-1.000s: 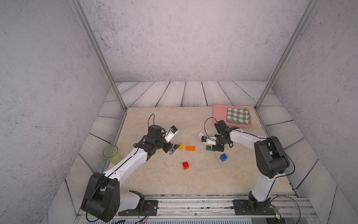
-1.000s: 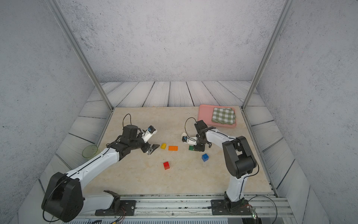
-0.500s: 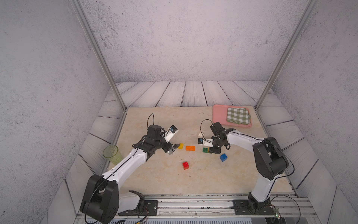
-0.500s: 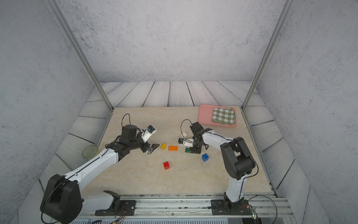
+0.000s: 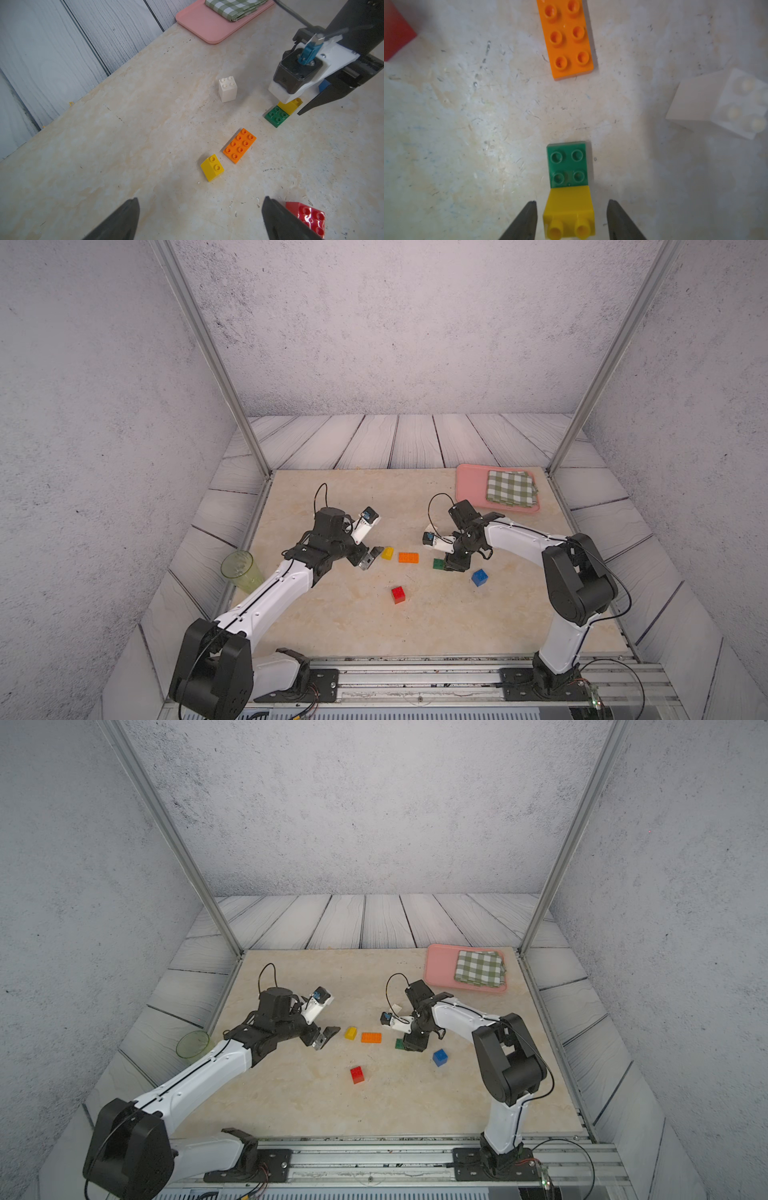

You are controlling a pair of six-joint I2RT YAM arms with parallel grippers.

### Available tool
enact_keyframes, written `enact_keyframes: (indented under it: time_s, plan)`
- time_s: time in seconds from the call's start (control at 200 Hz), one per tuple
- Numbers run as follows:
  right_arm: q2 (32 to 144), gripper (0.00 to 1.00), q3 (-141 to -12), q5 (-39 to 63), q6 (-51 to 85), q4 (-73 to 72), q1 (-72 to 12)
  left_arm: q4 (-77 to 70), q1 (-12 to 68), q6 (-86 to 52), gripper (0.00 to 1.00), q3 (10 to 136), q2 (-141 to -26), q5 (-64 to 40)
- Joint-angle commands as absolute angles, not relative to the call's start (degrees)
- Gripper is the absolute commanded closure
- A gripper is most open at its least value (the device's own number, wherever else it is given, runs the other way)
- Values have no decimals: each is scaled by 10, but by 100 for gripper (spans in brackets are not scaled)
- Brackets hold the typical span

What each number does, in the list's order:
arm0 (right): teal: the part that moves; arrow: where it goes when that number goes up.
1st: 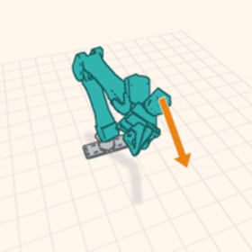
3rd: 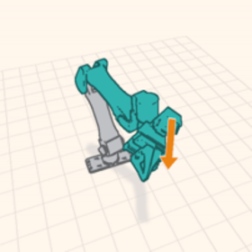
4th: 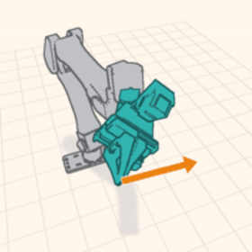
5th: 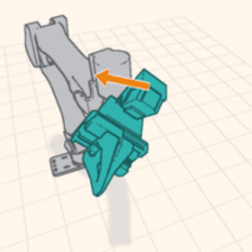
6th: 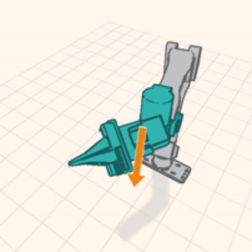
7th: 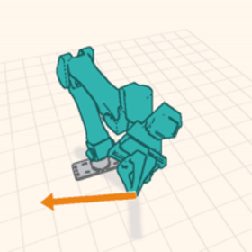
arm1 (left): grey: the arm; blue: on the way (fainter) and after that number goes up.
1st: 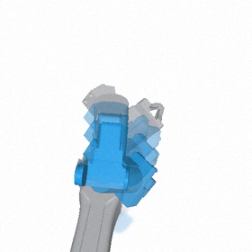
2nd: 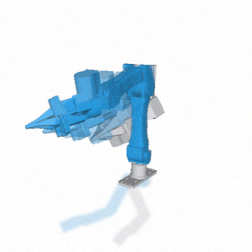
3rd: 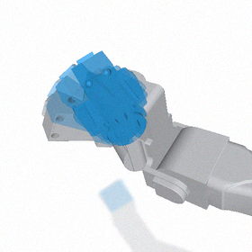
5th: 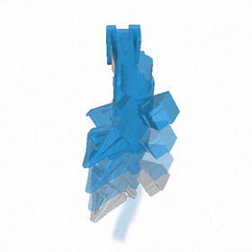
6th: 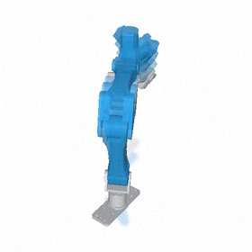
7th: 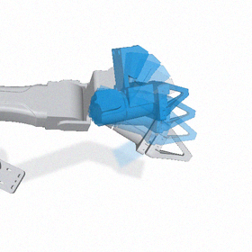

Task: Assemble a fork with lego
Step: Assemble the lego brick with the lego brick, then pick up the lego brick from the center of the board.

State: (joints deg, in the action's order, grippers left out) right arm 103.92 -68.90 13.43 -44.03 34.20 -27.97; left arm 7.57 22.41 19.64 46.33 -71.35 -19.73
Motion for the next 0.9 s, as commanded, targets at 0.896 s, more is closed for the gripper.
enact_keyframes:
  time_s: [0.896]
  plan:
    - [1160, 19, -997, 115, -200, 420, -413, 186, 82, 38, 2, 449, -570, -88]
